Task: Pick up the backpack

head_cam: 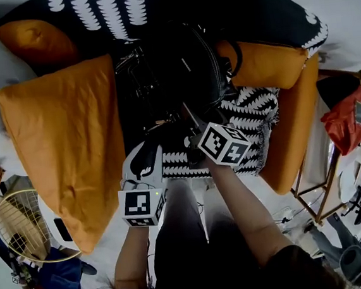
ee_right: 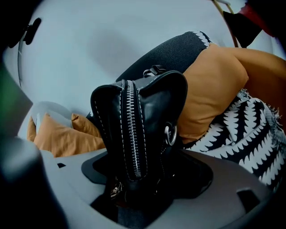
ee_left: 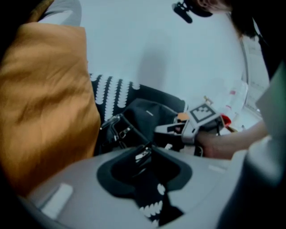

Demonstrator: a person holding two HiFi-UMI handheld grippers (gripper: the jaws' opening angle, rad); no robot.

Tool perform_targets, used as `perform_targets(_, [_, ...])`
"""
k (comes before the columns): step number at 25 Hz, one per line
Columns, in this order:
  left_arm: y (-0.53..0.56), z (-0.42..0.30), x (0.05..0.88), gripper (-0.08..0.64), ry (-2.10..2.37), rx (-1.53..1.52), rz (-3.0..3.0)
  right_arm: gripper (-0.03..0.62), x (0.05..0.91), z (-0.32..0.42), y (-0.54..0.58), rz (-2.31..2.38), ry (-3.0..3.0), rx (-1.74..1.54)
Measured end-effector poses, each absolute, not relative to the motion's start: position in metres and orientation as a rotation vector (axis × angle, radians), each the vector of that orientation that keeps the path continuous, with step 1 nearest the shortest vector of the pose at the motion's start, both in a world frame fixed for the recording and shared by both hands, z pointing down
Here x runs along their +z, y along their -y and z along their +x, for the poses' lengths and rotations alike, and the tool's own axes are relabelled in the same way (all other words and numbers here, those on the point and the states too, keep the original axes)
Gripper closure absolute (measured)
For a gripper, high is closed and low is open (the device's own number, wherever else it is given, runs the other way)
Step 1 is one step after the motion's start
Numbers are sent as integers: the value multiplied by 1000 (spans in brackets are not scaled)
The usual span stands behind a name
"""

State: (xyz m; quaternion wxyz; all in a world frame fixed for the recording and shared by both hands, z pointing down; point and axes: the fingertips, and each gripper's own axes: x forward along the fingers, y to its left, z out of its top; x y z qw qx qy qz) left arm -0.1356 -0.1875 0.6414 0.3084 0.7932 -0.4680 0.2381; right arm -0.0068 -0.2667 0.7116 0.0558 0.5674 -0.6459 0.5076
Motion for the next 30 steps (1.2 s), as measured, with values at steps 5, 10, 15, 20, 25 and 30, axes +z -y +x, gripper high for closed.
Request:
perform_targets(5, [187,-148,648,457,1250,645,2074,242,714,-10,287,1756,1988,1558])
perform_targets(10, [190,-153,647,457,1276,619,2074,244,718,-13,295,1781,1945,1534])
perform_targets(15, [191,-150,645,457,1283,591,2078,322,720,-8,294,1803,1897,1495])
perform_targets(20, [188,-154,644,457,1277,605,2073,367,720,-11,293,1780,1889,1477])
perform_targets(25, [190,-171,630,459,1316,592,2067,465,704,-24,289,1769,1900,1441])
perform_targets(30, [191,-177,616,459,1325,574,2078,546,684,-39,278,1769,1930,1398])
